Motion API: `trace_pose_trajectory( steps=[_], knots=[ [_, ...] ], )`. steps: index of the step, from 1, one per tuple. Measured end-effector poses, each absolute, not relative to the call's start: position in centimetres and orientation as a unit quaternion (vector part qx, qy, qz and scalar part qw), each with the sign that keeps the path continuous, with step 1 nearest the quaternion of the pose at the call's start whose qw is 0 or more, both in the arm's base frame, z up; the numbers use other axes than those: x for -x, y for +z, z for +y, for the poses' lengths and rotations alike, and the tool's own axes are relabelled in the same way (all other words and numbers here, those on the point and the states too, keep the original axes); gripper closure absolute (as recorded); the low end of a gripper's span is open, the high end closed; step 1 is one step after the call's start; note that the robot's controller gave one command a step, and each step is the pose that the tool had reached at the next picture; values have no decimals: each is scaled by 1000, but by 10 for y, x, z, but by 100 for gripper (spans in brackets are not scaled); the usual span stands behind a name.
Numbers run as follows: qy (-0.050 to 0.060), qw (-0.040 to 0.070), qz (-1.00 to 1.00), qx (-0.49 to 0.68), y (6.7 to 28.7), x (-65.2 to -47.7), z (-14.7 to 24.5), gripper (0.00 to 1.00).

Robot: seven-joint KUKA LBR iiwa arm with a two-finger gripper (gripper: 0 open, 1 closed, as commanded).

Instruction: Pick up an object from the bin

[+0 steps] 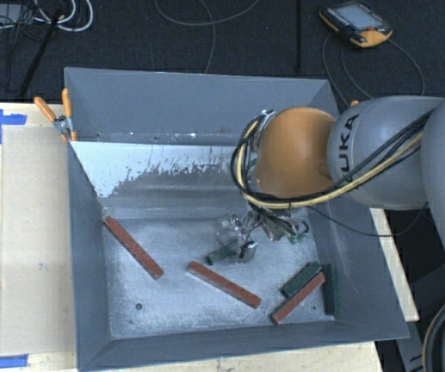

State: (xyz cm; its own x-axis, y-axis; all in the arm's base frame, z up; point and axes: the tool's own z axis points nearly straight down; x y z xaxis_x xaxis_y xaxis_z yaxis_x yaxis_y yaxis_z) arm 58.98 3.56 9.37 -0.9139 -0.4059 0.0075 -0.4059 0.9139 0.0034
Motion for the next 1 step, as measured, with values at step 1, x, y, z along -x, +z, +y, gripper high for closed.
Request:
trace_pose_trajectory(
  steps=[1],
  knots=[
    [0, -1, -978, -207, 109, -593, 36, 100]
  ],
)
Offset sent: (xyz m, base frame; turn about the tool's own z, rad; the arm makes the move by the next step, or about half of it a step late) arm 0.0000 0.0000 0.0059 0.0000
